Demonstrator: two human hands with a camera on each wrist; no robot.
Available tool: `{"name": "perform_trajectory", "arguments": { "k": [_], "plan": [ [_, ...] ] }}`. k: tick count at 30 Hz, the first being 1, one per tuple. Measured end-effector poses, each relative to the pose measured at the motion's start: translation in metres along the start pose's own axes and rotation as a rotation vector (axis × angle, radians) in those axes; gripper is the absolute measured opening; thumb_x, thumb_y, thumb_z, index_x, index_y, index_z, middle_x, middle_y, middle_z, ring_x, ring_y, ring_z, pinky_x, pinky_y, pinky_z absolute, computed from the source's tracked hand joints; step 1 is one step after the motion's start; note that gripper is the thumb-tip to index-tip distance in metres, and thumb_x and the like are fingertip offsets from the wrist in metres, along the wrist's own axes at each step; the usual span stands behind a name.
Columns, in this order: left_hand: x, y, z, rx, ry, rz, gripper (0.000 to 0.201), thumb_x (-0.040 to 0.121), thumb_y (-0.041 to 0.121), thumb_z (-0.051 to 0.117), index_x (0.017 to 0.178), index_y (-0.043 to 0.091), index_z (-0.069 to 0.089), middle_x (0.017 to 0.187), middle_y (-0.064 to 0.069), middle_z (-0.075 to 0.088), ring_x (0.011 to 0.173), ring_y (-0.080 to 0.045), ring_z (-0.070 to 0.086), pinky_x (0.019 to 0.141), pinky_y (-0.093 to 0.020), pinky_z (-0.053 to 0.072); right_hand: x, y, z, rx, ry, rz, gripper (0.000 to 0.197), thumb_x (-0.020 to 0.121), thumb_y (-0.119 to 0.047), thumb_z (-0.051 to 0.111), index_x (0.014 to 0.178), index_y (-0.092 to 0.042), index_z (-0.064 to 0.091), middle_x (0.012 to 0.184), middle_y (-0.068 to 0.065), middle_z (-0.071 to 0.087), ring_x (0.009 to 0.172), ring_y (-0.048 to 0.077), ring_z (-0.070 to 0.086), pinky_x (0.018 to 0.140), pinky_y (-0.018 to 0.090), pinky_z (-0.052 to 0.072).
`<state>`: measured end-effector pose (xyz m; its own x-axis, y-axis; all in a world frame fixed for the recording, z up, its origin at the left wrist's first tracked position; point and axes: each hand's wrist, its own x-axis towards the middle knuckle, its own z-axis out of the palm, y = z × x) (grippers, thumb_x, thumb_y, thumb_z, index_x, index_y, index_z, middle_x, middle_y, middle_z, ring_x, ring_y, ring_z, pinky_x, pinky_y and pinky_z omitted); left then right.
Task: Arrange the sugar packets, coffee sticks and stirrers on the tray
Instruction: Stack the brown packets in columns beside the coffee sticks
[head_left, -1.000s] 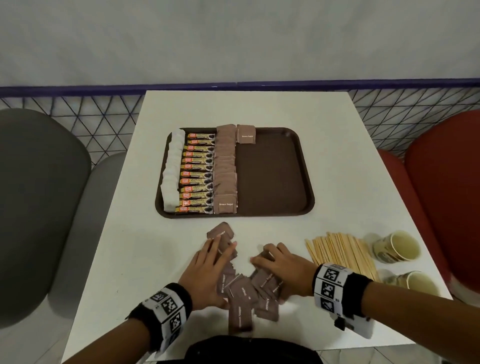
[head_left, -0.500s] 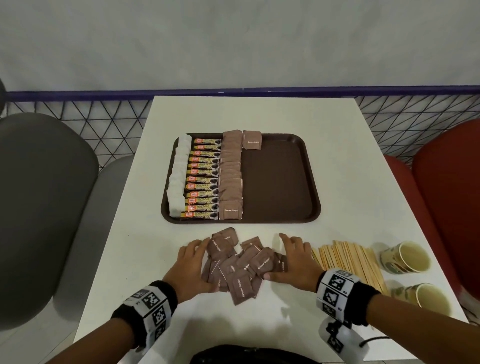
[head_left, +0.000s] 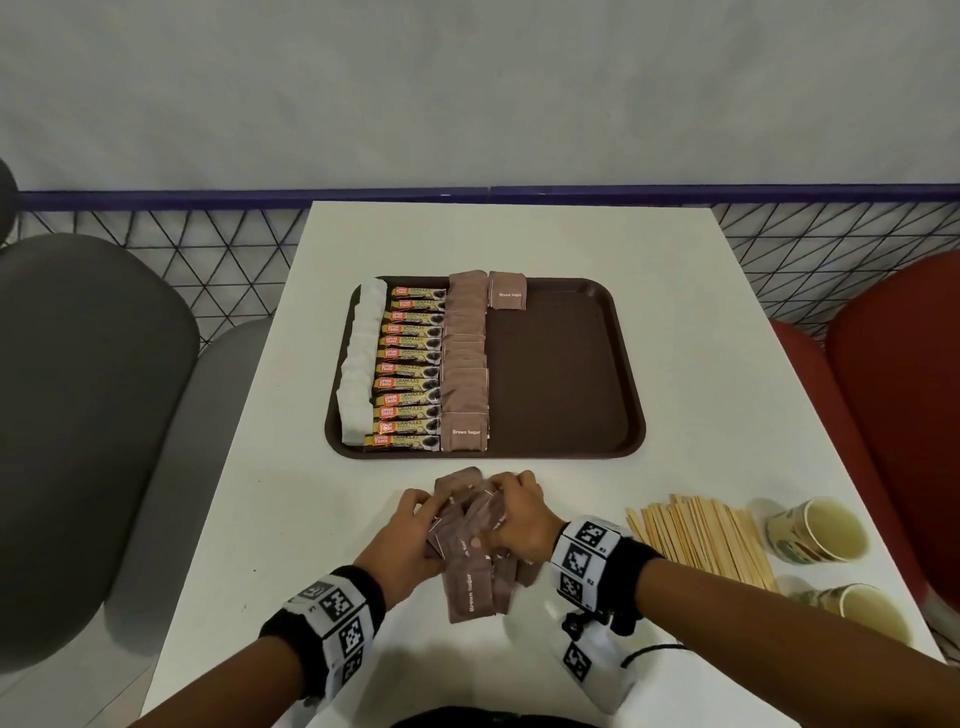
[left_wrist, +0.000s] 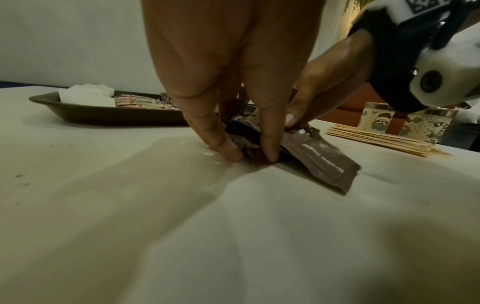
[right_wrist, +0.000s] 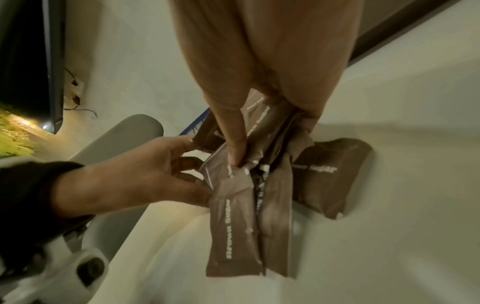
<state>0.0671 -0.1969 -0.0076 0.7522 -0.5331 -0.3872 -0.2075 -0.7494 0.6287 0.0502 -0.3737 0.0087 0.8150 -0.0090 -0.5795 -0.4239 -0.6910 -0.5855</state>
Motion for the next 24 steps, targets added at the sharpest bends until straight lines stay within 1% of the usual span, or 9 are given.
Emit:
{"name": "perform_trajectory", "arguments": {
  "k": [4, 6, 9, 13, 14, 16, 18, 22, 24],
  "plan": [
    [-0.002, -0.002, 0.011, 0.097, 0.001, 0.072, 0.090, 0.085, 0.018, 0.065, 0.149, 0.019, 0.001, 0.146, -0.005, 0.016, 0.132, -0.019, 0.033, 0.108, -0.021, 0.033, 0.005, -0.008, 0.002, 0.090, -0.022, 0.026, 0.093, 0.054, -0.039, 0.077, 0.131, -0.012, 0.033, 0.126, 0.014, 0.037, 0.121, 0.026, 0.036, 0.102, 0.033, 0.038],
    [-0.003, 0.000, 0.014, 0.177, 0.013, 0.061, 0.089, 0.088, 0.021, 0.060, 0.149, 0.017, -0.005, 0.151, -0.006, 0.009, 0.135, -0.022, 0.026, 0.112, -0.026, 0.029, 0.006, -0.014, 0.001, 0.176, -0.072, 0.045, 0.090, 0.057, -0.038, 0.079, 0.130, -0.013, 0.032, 0.126, 0.013, 0.040, 0.120, 0.024, 0.041, 0.103, 0.038, 0.039],
    [-0.004, 0.006, 0.014, 0.204, 0.023, 0.044, 0.085, 0.091, 0.020, 0.055, 0.149, 0.014, -0.007, 0.154, -0.005, 0.005, 0.136, -0.025, 0.024, 0.113, -0.028, 0.025, 0.010, -0.015, 0.000, 0.262, -0.106, 0.060, 0.095, 0.045, -0.047, 0.076, 0.125, -0.017, 0.035, 0.123, 0.010, 0.048, 0.115, 0.023, 0.050, 0.100, 0.041, 0.044],
    [-0.002, 0.010, 0.009, -0.024, 0.035, 0.062, 0.075, 0.088, 0.010, 0.058, 0.149, 0.015, 0.014, 0.155, -0.009, 0.012, 0.141, -0.028, 0.021, 0.114, -0.035, 0.026, 0.006, -0.015, -0.002, 0.258, -0.101, -0.032, 0.053, 0.074, -0.014, 0.072, 0.108, -0.019, 0.032, 0.114, 0.016, 0.055, 0.105, 0.028, 0.056, 0.095, 0.044, 0.046],
    [-0.002, 0.010, 0.007, -0.061, 0.048, 0.075, 0.074, 0.088, 0.009, 0.059, 0.148, 0.014, 0.016, 0.155, -0.009, 0.013, 0.142, -0.026, 0.020, 0.115, -0.032, 0.025, 0.007, -0.013, -0.003, 0.259, -0.094, -0.047, 0.049, 0.076, -0.008, 0.069, 0.105, -0.020, 0.032, 0.107, 0.014, 0.056, 0.099, 0.026, 0.056, 0.092, 0.042, 0.048],
    [-0.001, 0.008, 0.005, -0.072, 0.053, 0.099, 0.081, 0.087, 0.006, 0.060, 0.149, 0.012, 0.009, 0.152, -0.006, 0.013, 0.140, -0.014, 0.017, 0.111, -0.012, 0.019, 0.008, -0.010, -0.005, 0.286, -0.072, -0.062, 0.045, 0.074, -0.003, 0.067, 0.097, -0.028, 0.037, 0.098, 0.009, 0.057, 0.091, 0.022, 0.055, 0.087, 0.040, 0.048],
    [0.000, 0.004, 0.001, -0.068, 0.037, 0.107, 0.086, 0.086, 0.006, 0.061, 0.148, 0.012, 0.002, 0.150, -0.003, 0.011, 0.139, -0.011, 0.016, 0.103, 0.000, 0.014, 0.010, -0.005, -0.008, 0.329, -0.063, -0.073, 0.048, 0.069, -0.001, 0.068, 0.087, -0.035, 0.040, 0.094, 0.009, 0.058, 0.089, 0.021, 0.054, 0.086, 0.045, 0.049],
    [-0.003, -0.010, -0.008, -0.079, -0.034, 0.088, 0.082, 0.083, 0.022, 0.067, 0.147, 0.025, 0.017, 0.147, 0.003, 0.022, 0.133, -0.015, 0.034, 0.102, -0.012, 0.033, 0.008, -0.002, -0.026, 0.456, -0.084, -0.068, 0.048, 0.071, 0.010, 0.065, 0.094, -0.025, 0.042, 0.090, 0.008, 0.058, 0.086, 0.020, 0.054, 0.079, 0.041, 0.050],
    [-0.008, -0.012, -0.015, -0.021, 0.015, 0.092, 0.072, 0.082, 0.045, 0.059, 0.145, 0.032, 0.026, 0.145, 0.008, 0.031, 0.130, -0.012, 0.037, 0.103, -0.017, 0.033, 0.005, 0.001, -0.038, 0.570, -0.106, -0.070, 0.045, 0.074, 0.013, 0.064, 0.101, -0.014, 0.041, 0.088, 0.003, 0.057, 0.084, 0.017, 0.054, 0.077, 0.034, 0.049]
  ]
}}
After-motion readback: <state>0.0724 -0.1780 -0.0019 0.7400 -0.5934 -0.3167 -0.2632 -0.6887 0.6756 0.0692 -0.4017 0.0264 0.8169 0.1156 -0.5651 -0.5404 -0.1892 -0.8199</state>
